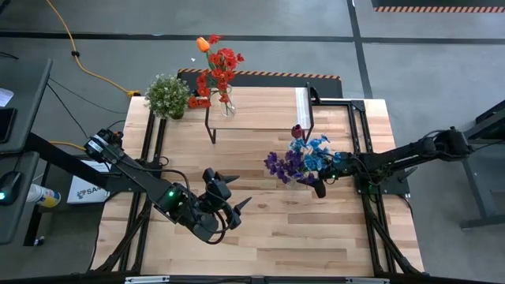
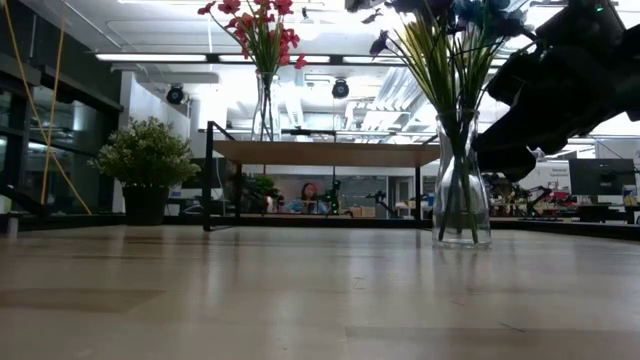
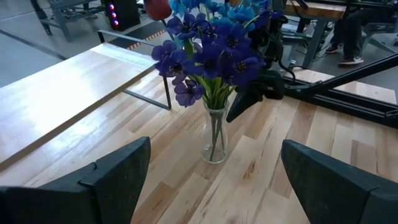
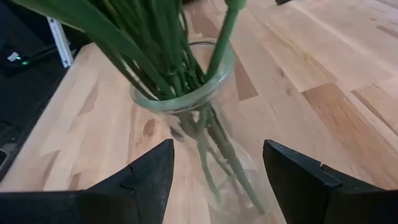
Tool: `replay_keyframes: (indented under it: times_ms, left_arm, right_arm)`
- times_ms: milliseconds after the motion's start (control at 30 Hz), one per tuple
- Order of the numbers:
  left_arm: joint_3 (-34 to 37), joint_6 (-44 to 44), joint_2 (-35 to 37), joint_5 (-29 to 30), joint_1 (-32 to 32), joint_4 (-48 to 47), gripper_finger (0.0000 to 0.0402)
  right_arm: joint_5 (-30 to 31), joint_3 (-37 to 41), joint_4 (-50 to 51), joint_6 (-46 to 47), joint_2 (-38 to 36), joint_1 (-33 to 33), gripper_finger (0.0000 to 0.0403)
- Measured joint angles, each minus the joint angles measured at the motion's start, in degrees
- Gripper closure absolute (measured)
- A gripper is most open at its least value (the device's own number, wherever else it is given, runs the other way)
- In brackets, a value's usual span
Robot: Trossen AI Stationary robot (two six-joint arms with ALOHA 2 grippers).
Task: Pick and place flowers into a vace then onto a shelf
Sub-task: Put the right transparent vase on the shelf
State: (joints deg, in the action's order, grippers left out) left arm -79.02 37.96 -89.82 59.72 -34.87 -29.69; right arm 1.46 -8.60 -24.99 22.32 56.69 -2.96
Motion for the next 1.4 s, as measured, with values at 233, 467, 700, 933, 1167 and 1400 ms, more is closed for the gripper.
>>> replay_keyframes:
  times_ms: [233,467,700,933,1167,1400]
  left_arm:
    - [0.0,0.0,0.0,-0.1,0.0,0.0,0.0009]
    - [0.0,0.0,0.0,-0.3,0.0,0.0,0.0009]
    - [0.0,0.0,0.0,-0.3,0.0,0.0,0.0009]
    - [0.0,0.0,0.0,-0.3,0.0,0.0,0.0009]
    - [0.0,0.0,0.0,-0.2,0.0,0.0,0.0009]
    - [0.0,0.0,0.0,-0.2,0.0,0.0,0.0009]
  right_arm:
    - [-1.0,0.0,-0.3,-0.6,-0.1,0.0,0.0167]
    - [-1.0,0.0,-0.5,1.6,-0.1,0.0,0.0167]
    - [-1.0,0.0,-0.5,2.3,-0.1,0.0,0.0167]
    - [-3.2,0.0,-0.5,-0.9,-0.1,0.0,0.0166]
    - [-2.9,0.0,-0.5,-2.7,-0.1,0.0,0.0129]
    - [-1.7,0.0,-0.6,-3.3,-0.1,0.0,0.0052]
